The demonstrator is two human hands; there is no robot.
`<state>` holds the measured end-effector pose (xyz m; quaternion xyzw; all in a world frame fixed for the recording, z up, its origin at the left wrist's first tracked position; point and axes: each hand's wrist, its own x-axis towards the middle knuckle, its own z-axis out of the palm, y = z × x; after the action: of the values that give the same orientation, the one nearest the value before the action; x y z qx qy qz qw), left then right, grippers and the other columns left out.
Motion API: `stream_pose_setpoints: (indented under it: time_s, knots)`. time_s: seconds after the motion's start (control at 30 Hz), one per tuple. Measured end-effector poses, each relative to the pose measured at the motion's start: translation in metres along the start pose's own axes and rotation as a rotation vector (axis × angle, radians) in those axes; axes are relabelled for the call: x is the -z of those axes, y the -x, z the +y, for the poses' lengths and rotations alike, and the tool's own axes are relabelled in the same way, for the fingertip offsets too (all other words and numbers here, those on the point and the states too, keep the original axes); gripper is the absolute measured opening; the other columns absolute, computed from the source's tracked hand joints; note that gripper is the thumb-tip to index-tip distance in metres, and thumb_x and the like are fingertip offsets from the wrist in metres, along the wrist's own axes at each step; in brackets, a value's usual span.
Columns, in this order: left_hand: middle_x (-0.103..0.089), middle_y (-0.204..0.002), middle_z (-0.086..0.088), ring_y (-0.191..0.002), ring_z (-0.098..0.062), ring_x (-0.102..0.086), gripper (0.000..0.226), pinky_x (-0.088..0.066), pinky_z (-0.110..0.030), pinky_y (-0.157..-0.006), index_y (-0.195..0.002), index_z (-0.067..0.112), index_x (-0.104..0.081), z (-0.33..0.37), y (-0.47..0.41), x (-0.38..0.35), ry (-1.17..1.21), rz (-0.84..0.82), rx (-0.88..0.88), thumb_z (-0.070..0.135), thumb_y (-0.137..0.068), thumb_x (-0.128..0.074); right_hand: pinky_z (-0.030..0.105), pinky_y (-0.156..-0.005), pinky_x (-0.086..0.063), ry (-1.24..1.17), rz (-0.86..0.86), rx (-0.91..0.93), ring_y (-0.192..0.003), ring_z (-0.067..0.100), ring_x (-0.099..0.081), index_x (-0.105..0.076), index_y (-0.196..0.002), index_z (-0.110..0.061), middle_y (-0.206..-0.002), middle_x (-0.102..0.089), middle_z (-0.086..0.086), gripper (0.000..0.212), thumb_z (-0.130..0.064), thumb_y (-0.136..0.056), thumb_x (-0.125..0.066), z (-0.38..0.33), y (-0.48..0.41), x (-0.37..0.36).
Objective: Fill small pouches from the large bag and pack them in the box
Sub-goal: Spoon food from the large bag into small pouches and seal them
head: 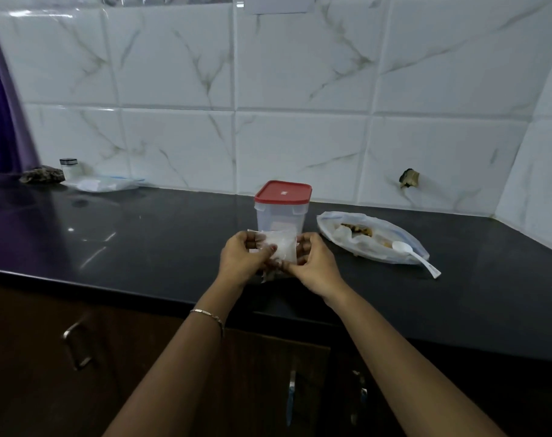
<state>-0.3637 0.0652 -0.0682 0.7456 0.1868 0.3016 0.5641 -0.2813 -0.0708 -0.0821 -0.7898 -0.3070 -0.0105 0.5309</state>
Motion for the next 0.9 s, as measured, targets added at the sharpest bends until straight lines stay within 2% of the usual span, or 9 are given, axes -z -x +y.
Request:
stream_pose_setpoints:
  time_s: [0.1,0.2,0.33,0.4,0.47,0.57,0.67,0.8,0.9]
  knots:
    - [-0.063,-0.105,0.002,-0.093,-0.015,-0.064,0.056,-0.058,-0.033,-0.077,-0.113,0.020,-0.054,-0.001,0.001,-0.002,-0.058,-0.017,-0.029,0.015,-0.068,-0.086,0.037,-0.075,-0.057,0.138,0.062,0.030,-0.079,0.010,-0.064,-0.047,-0.108,-0.024,-0.098,-0.064,-0.007,0.058,-0.035,-0.066,-0.086,0.000,-0.002,0.001]
    - [-0.058,-0.108,0.005,-0.085,-0.006,-0.060,0.066,-0.047,-0.011,-0.057,-0.123,0.018,-0.048,0.000,0.002,-0.004,-0.118,0.006,-0.066,0.012,-0.069,-0.086,0.039,-0.075,-0.055,0.260,0.073,0.035,-0.085,0.012,-0.062,-0.047,-0.106,-0.024,-0.097,-0.063,-0.008,0.059,-0.043,-0.065,-0.085,0.000,-0.004,0.000]
    - [-0.054,-0.120,0.001,-0.096,-0.019,-0.063,0.076,-0.049,-0.018,-0.063,-0.130,0.018,-0.041,0.001,0.002,-0.008,-0.200,0.028,-0.112,0.014,-0.068,-0.085,0.039,-0.076,-0.056,0.234,0.065,0.022,-0.085,0.012,-0.062,-0.047,-0.106,-0.022,-0.096,-0.063,-0.007,0.060,-0.039,-0.065,-0.086,-0.001,-0.003,0.003]
    - [-0.051,-0.124,-0.002,-0.103,-0.023,-0.060,0.081,-0.055,-0.030,-0.077,-0.132,0.017,-0.038,0.002,0.003,-0.010,-0.273,0.061,-0.148,0.019,-0.067,-0.086,0.038,-0.077,-0.056,0.179,0.068,0.016,-0.080,0.010,-0.063,-0.048,-0.107,-0.021,-0.093,-0.062,-0.008,0.055,-0.032,-0.069,-0.085,-0.002,-0.002,0.007]
    - [-0.046,-0.128,-0.006,-0.111,-0.022,-0.053,0.083,-0.051,-0.036,-0.091,-0.133,0.015,-0.036,0.006,0.006,-0.013,-0.337,0.119,-0.177,0.024,-0.067,-0.086,0.038,-0.079,-0.056,0.121,0.110,0.010,-0.076,0.008,-0.061,-0.049,-0.105,-0.019,-0.088,-0.060,-0.009,0.043,-0.024,-0.076,-0.081,-0.003,0.000,0.016]
    - [-0.042,-0.133,-0.008,-0.115,-0.021,-0.049,0.079,-0.044,-0.029,-0.089,-0.134,0.012,-0.036,0.016,0.010,-0.020,-0.346,0.205,-0.243,0.028,-0.072,-0.082,0.032,-0.079,-0.054,0.065,0.188,0.014,-0.077,0.010,-0.060,-0.051,-0.101,-0.018,-0.084,-0.058,-0.009,0.031,-0.022,-0.082,-0.076,-0.006,0.001,0.039]
    - [-0.048,-0.117,-0.002,-0.106,-0.018,-0.051,0.064,-0.045,-0.029,-0.085,-0.129,0.013,-0.041,0.031,0.014,-0.041,-0.289,0.218,-0.322,0.026,-0.077,-0.077,0.029,-0.077,-0.051,0.060,0.262,0.006,-0.083,0.012,-0.061,-0.052,-0.101,-0.018,-0.086,-0.060,-0.009,0.027,-0.024,-0.084,-0.073,-0.005,0.005,0.073]
    - [-0.050,-0.089,0.005,-0.079,-0.011,-0.051,0.040,-0.042,-0.027,-0.070,-0.115,0.019,-0.049,0.044,0.019,-0.088,-0.198,0.075,-0.360,0.022,-0.082,-0.072,0.026,-0.069,-0.050,0.090,0.364,-0.025,-0.082,0.013,-0.063,-0.056,-0.102,-0.018,-0.087,-0.063,-0.007,0.023,-0.022,-0.085,-0.071,0.013,0.020,0.130]
    - [-0.056,-0.082,0.008,-0.070,-0.008,-0.055,0.030,-0.047,-0.028,-0.069,-0.106,0.021,-0.053,0.047,0.029,-0.134,-0.154,-0.089,-0.399,0.016,-0.082,-0.069,0.031,-0.075,-0.052,0.227,0.454,-0.086,-0.087,0.014,-0.062,-0.057,-0.106,-0.017,-0.095,-0.064,-0.005,0.027,-0.024,-0.084,-0.071,0.037,0.037,0.180]
